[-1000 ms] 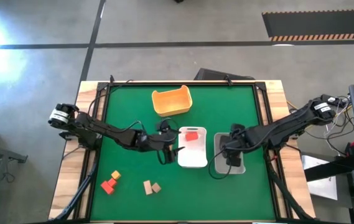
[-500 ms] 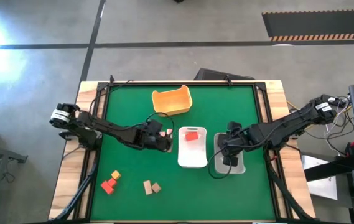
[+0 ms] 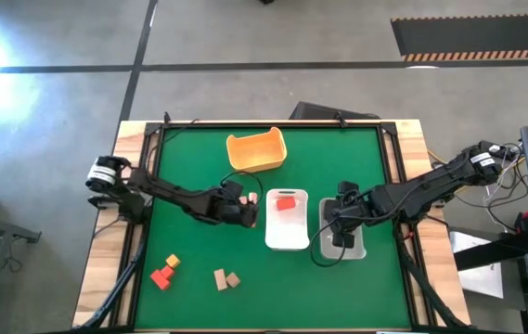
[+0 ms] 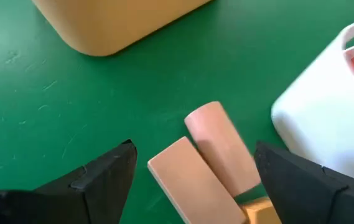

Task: Sort & place blocks by color
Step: Put the brown block into the yellow bin

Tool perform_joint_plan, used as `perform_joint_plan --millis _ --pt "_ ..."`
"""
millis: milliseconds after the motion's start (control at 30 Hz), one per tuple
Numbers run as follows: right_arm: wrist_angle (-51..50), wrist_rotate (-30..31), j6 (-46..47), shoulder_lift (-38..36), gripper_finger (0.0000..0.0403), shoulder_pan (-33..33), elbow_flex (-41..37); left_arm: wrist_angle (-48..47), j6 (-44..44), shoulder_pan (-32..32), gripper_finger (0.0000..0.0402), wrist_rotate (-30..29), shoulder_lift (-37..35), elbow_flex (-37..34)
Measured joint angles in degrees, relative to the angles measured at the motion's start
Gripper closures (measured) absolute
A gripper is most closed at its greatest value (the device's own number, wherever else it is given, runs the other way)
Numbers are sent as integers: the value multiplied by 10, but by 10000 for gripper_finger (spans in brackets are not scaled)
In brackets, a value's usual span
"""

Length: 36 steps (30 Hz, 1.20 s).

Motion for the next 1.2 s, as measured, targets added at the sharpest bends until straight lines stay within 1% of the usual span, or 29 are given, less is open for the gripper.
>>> perform_joint_plan --millis 233,367,533,667,867,900,1033,1200 --pt "0 0 0 0 239 0 0 -3 -12 0 95 1 26 0" --pt "1 0 0 0 239 0 0 -3 -13 0 116 0 31 0" --pt "5 0 0 0 239 0 0 -9 -11 1 162 13 33 -1" --pt "9 0 0 0 239 0 0 -35 -11 1 205 34 33 -2" --pt "11 0 0 0 239 0 0 -37 -11 1 280 37 31 -9" --pt "11 0 0 0 239 0 0 -37 -11 1 287 37 31 -9" --pt "13 0 0 0 239 0 0 -38 4 1 287 37 25 -8" --pt "16 0 0 0 239 0 -1 -47 79 1 287 50 -5 9"
